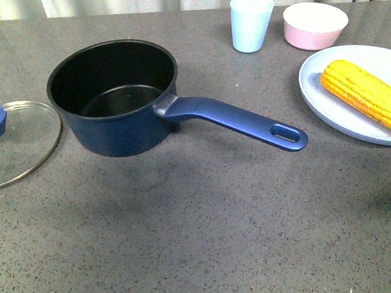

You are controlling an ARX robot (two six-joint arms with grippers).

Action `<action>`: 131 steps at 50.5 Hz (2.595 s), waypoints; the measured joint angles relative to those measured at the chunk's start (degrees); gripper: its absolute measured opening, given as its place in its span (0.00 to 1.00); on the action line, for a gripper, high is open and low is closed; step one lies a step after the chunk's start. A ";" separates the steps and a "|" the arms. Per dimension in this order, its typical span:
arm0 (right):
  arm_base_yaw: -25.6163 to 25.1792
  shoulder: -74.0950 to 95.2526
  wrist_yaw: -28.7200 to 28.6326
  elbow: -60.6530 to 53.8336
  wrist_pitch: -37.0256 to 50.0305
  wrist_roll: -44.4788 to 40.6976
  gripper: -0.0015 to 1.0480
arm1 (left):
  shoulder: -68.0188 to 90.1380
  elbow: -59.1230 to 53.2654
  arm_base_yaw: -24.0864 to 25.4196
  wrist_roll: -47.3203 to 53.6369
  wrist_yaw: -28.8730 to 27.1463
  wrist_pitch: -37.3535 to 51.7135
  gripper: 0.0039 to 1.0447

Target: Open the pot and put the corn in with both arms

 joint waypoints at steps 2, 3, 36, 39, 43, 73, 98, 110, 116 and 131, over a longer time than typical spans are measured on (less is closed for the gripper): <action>0.00 0.00 0.00 0.00 0.00 0.00 0.91 | -1.66 0.00 0.00 0.00 0.00 -1.49 0.01; 0.00 0.00 0.00 0.00 0.00 0.00 0.91 | -2.47 0.00 0.00 0.00 0.00 -2.16 0.01; 0.00 0.00 0.00 0.00 0.00 0.00 0.91 | -23.76 -0.04 0.00 0.00 -0.02 -22.40 0.01; 0.00 0.00 -0.02 0.00 0.00 0.00 0.91 | -25.03 -0.04 0.00 0.00 0.00 -23.63 0.01; 0.00 0.00 0.00 0.00 0.00 0.00 0.91 | -26.56 -0.04 0.00 0.00 0.00 -25.16 0.01; 0.00 0.00 0.00 0.00 0.00 0.00 0.91 | -37.81 -0.02 0.00 0.00 -0.02 -37.38 0.14; 0.00 0.00 0.00 0.00 0.00 0.00 0.91 | -37.81 -0.02 0.00 0.13 0.00 -37.38 0.93; -4.50 8.52 -12.87 5.51 -14.45 7.67 0.91 | -37.81 -0.02 0.00 0.15 0.02 -37.38 0.92; -11.15 20.87 -20.24 10.51 -15.72 11.32 0.91 | -37.83 -0.02 0.00 0.13 0.00 -37.38 0.92; -12.33 66.93 -23.28 27.63 14.12 -11.80 0.91 | -37.81 -0.02 0.00 0.13 0.00 -37.38 0.92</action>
